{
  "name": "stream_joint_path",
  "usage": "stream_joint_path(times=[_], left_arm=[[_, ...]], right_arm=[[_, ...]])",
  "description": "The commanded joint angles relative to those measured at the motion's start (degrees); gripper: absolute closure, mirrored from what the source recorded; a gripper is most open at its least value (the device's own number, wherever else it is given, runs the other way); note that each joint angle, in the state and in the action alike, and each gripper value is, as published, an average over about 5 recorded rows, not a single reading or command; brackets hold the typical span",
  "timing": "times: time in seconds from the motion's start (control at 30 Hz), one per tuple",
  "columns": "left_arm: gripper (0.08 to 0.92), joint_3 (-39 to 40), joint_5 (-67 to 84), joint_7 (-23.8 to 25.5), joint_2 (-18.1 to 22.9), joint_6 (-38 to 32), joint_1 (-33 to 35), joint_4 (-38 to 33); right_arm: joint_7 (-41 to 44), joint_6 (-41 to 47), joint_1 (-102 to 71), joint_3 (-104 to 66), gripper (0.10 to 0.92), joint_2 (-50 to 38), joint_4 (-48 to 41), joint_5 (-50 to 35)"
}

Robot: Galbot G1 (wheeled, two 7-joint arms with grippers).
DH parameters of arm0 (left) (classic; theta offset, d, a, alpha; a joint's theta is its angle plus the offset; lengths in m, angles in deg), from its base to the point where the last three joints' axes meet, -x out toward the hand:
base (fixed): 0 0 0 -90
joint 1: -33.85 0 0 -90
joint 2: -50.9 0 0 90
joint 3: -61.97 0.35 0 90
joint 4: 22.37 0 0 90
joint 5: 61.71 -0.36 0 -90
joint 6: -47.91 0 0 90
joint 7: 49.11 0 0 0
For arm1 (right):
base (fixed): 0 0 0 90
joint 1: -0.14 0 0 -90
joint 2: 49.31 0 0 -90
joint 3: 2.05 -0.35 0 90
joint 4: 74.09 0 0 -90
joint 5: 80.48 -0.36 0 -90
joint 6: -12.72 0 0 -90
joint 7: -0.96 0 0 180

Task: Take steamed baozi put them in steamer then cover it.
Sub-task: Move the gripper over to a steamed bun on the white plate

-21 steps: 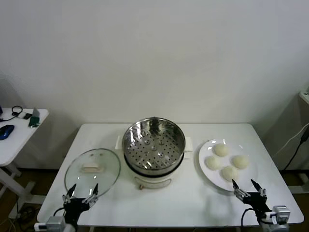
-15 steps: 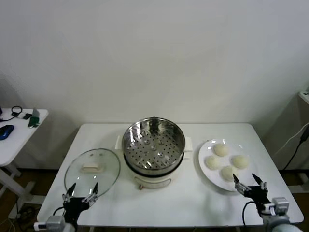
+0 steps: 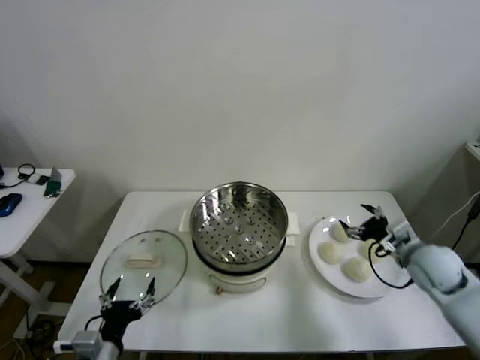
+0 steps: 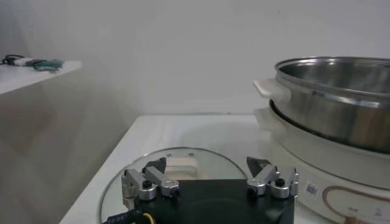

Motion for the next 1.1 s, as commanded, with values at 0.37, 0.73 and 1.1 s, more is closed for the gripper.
stream_joint_path(times=[0.37, 0.73, 1.1], left_arm=[[0.177, -0.1, -0.1, 1.0, -0.4, -0.2, 0.2, 0.8], [0.177, -1.5, 0.2, 1.3, -0.3, -0.6, 0.3, 0.9], [0.177, -1.4, -0.1, 1.2, -0.4, -1.1, 1.1, 1.2]], right_arm=[[38.2, -12.9, 57.1, 62.0, 0.203, 9.5, -32.6, 7.5], [36.6, -14.4, 50.2, 59.5, 0.203, 22.9, -45.7, 7.3], [36.2, -14.3, 44.4, 55.7, 0.203, 25.8, -49.4, 9.2]])
